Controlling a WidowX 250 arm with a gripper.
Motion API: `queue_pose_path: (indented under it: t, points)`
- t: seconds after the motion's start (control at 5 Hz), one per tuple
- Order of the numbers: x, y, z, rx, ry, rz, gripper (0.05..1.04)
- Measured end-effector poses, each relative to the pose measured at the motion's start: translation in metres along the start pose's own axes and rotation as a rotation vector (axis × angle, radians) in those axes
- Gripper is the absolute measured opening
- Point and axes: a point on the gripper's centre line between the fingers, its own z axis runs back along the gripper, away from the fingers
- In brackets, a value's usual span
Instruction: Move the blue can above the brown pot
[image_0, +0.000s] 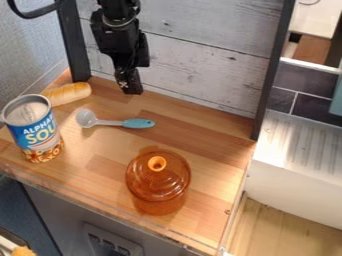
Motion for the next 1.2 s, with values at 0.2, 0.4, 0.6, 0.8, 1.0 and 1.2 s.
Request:
queue_pose_path:
  t: [0.2,0.4,0.6,0.8,1.0,1.2]
  points:
    - [0.0,0.007,-0.01,0.038,-0.001,0.003,1.0]
    - [0.005,0.012,-0.006,0.075,0.001,0.017,1.0]
    - [0.013,0.009,0.014,0.046,0.005,0.041,1.0]
    - [0.036,0.01,0.024,0.033,-0.016,0.108,1.0]
    - [0.063,0.014,0.029,0.045,-0.033,0.17,1.0]
    - [0.101,0.01,0.044,0.038,-0.009,0.197,1.0]
